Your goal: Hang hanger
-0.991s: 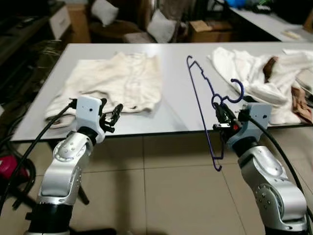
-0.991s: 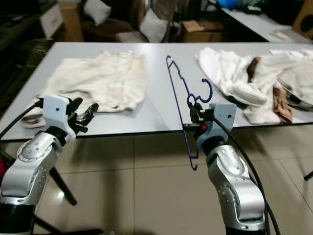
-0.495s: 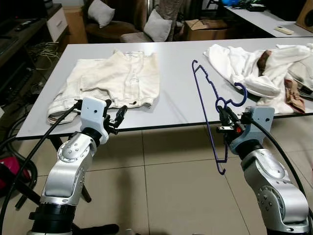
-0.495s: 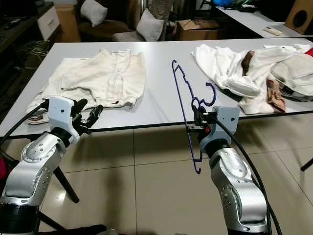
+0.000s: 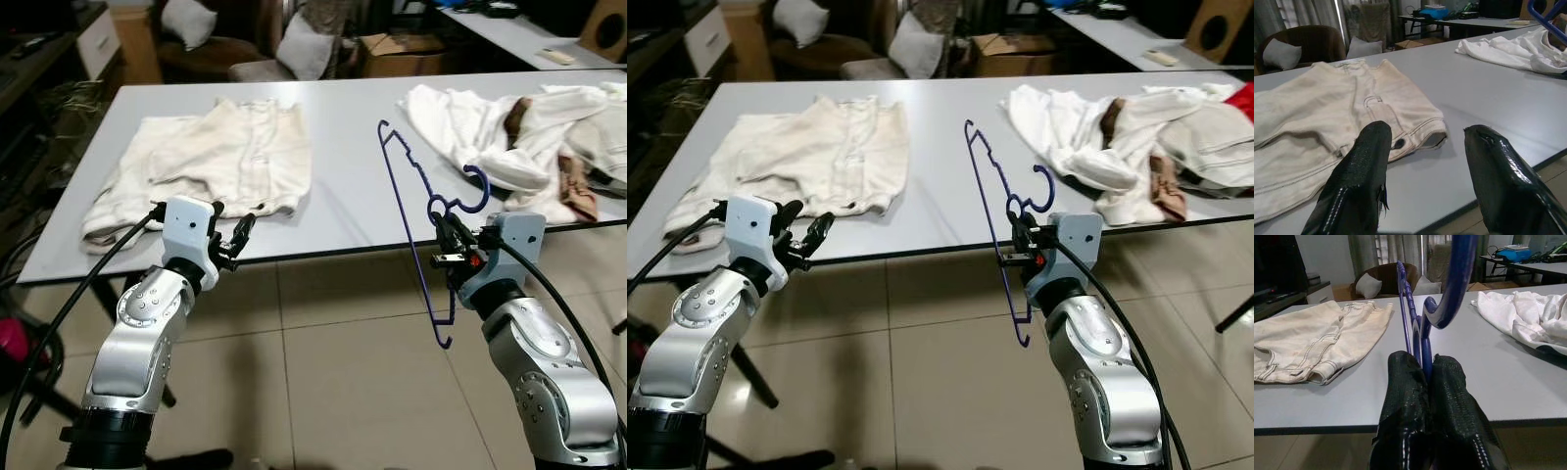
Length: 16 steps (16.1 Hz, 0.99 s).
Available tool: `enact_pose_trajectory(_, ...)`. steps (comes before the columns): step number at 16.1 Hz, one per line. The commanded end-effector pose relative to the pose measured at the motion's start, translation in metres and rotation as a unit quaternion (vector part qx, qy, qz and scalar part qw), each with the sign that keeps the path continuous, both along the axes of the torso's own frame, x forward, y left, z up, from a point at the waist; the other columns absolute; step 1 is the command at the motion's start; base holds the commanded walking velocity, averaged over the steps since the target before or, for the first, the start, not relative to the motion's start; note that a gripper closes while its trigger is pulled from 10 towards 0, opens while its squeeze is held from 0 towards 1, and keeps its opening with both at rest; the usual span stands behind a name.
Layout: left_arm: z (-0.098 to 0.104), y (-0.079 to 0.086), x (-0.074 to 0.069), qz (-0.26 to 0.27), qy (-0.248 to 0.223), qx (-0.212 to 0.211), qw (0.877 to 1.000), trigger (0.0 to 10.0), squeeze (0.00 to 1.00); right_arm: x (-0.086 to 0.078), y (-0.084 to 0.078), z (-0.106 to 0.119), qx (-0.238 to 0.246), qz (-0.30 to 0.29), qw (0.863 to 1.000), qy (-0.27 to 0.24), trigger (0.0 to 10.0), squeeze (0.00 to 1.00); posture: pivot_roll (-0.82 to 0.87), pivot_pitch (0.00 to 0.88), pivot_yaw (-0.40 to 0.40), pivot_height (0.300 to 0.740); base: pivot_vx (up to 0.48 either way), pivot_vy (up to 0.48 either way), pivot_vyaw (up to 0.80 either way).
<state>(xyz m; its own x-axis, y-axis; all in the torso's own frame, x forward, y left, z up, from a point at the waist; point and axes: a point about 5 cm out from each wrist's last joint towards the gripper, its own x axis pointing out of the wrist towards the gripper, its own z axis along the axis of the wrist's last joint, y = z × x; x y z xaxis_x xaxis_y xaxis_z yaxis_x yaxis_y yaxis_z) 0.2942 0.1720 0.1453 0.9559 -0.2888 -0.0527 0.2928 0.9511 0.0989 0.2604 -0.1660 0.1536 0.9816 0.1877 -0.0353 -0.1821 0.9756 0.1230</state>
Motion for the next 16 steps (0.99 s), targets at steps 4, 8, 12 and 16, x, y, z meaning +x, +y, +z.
enact_pose_trajectory(4,-0.005,-0.0007,-0.0009,0.007,0.011,-0.002,1.0,10.0,0.0,0.0005,-0.0013,-0.0012,-0.006,0.011,1.0,0.007,10.0,0.0,-0.05,0.0,0.006,0.74,0.29,0.0,0.0)
enact_pose_trajectory(8,-0.0059,0.0024,-0.0011,0.014,0.013,-0.002,1.0,10.0,0.0,0.001,0.0,-0.0006,-0.011,0.02,1.0,0.002,10.0,0.0,-0.05,0.0,0.002,0.74,0.307,0.0,0.0)
enact_pose_trajectory(12,-0.0089,0.0029,-0.0029,0.014,0.017,0.003,1.0,10.0,0.0,-0.0006,0.0023,-0.0029,-0.057,0.036,0.998,0.007,10.0,0.0,-0.05,0.0,0.004,0.74,0.307,0.0,0.13)
enact_pose_trajectory(16,-0.0111,0.0067,-0.0035,0.015,0.022,0.013,1.0,10.0,0.0,-0.0037,0.0039,-0.0078,-0.035,0.038,0.999,0.015,10.0,0.0,-0.05,0.0,0.007,0.74,0.308,0.0,0.13)
